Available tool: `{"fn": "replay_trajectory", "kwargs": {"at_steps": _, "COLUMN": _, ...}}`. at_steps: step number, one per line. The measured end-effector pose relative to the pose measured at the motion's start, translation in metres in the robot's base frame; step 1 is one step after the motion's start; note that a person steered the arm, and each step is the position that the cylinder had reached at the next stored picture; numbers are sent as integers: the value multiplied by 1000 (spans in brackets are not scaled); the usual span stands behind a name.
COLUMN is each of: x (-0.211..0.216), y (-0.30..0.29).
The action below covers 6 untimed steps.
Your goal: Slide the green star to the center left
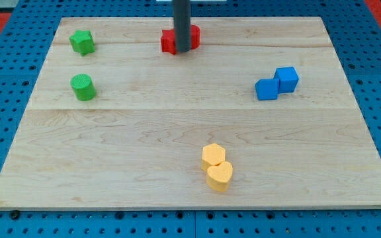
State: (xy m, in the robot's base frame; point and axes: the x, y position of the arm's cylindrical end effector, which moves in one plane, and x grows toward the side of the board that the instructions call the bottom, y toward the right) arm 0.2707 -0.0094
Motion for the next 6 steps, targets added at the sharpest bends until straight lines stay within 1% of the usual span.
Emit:
{"fn": "replay_trajectory", "kwargs": {"at_steps": 1, "x": 40, "y": -69}}
{"fn": "replay_trajectory", "kwargs": {"at_steps": 2, "x": -7, "y": -122}}
{"fn": "replay_trajectory", "kwargs": {"at_steps": 3, "x": -77, "y": -128}}
{"fn": "replay_trajectory", "kwargs": {"at_steps": 4, "x": -43, "y": -194}}
{"fn": "replay_trajectory", "kwargs": {"at_steps": 5, "x": 7, "y": -218}}
{"fn": "replay_trajectory", "kwargs": {"at_steps": 6, "x": 31, "y": -220}}
